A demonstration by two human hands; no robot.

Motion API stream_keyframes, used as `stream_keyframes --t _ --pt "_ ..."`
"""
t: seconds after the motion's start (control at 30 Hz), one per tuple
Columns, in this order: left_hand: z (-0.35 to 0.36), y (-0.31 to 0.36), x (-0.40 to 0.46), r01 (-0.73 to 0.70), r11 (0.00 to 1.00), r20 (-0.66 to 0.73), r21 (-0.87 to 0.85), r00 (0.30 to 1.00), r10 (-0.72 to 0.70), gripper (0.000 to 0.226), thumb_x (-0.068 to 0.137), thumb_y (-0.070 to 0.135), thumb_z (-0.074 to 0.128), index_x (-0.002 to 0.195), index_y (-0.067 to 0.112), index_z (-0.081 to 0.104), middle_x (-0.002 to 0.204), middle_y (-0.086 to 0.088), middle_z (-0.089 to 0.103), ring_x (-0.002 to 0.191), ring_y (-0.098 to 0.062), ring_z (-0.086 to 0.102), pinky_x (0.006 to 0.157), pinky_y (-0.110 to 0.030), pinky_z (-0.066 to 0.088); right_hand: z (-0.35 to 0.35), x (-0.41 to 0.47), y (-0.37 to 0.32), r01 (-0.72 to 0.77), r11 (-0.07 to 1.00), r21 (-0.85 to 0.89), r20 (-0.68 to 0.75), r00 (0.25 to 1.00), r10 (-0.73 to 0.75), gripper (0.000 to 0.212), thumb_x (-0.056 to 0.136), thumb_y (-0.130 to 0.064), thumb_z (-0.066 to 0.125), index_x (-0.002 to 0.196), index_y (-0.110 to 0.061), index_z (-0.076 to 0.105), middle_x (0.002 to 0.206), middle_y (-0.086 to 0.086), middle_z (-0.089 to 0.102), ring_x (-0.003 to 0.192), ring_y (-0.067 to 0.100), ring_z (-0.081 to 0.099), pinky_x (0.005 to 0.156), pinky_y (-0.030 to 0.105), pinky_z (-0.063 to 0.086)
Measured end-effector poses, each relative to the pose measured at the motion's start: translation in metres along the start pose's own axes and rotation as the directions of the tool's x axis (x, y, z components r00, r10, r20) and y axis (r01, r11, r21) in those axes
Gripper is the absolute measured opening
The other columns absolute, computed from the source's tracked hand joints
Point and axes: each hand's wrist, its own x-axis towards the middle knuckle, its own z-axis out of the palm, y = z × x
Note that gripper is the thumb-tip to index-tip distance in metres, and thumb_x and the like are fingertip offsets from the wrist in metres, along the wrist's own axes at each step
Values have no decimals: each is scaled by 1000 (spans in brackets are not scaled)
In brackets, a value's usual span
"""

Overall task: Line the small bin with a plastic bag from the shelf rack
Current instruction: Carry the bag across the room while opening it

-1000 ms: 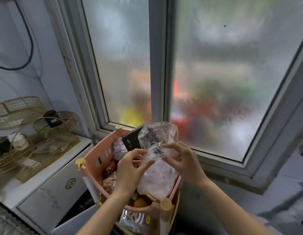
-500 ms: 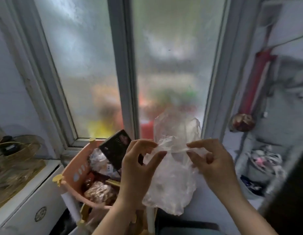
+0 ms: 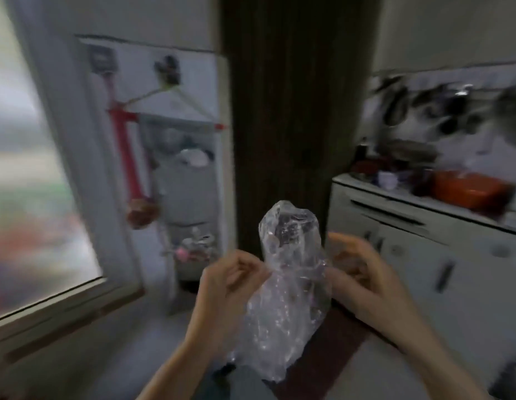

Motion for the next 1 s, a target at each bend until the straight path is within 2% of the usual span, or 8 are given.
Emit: stream_keyframes --t 0.1,0.23,0.33,0.43,0.67,0.77,0.87,1.0 --pt "93 4 10 -12 998 204 -68 979 25 7 68 24 74 73 23 68 75 2 72 70 -6 68 65 -12 49 -103 -18 28 -41 994 -106 -148 989 25 49 61 -60 61 109 -52 54 102 -11 58 83 6 58 71 18 50" --pt "225 17 16 16 987 419 -158 907 52 18 62 32 75 73 19 70 75 -1 72 72 -12 68 69 -17 52 -223 -39 60 -95 955 -281 -187 981 42 53 60 -60 61 112 -50 53 111 -21 56 96 0 55 77 20 49" --pt "318 30 15 24 978 544 -208 833 95 9 66 18 78 71 15 70 71 0 72 69 -10 68 67 -16 51 -299 -60 84 -169 901 -400 -178 978 105 65 60 -57 66 121 -47 46 123 -18 51 108 -1 47 85 8 38" --pt "399 45 12 31 969 630 -245 765 135 16 69 0 76 67 14 70 65 4 71 65 -5 67 63 -12 50 -365 -85 102 -230 839 -493 -182 970 159 76 61 -53 71 129 -42 41 130 -12 49 120 6 40 103 22 32" --pt "552 70 16 -5 954 751 -301 615 240 16 69 1 76 67 15 69 69 2 72 68 -8 68 65 -15 51 -477 -144 139 -449 765 -462 -390 878 279 76 52 -60 73 121 -36 52 89 -12 59 88 0 54 75 14 39" --pt "614 74 23 -49 947 772 -317 566 288 17 69 3 77 68 19 69 73 5 72 70 -6 67 68 -14 51 -516 -166 159 -531 709 -465 -462 828 317 49 60 -44 81 102 -25 65 75 -9 55 68 4 52 64 16 42" --pt "681 76 29 -58 933 797 -354 503 334 21 68 2 77 66 21 69 70 8 72 67 -3 66 66 -12 49 -559 -187 180 -594 713 -373 -562 756 336 11 73 -27 76 79 -22 68 57 -9 54 51 3 51 51 15 44" --pt "772 76 42 -102 915 835 -391 379 399 16 70 12 78 71 25 69 77 7 73 73 -5 67 73 -14 50 -626 -201 201 -623 754 -208 -732 610 302 7 81 -16 68 74 -16 68 59 -2 68 53 6 61 47 16 49"
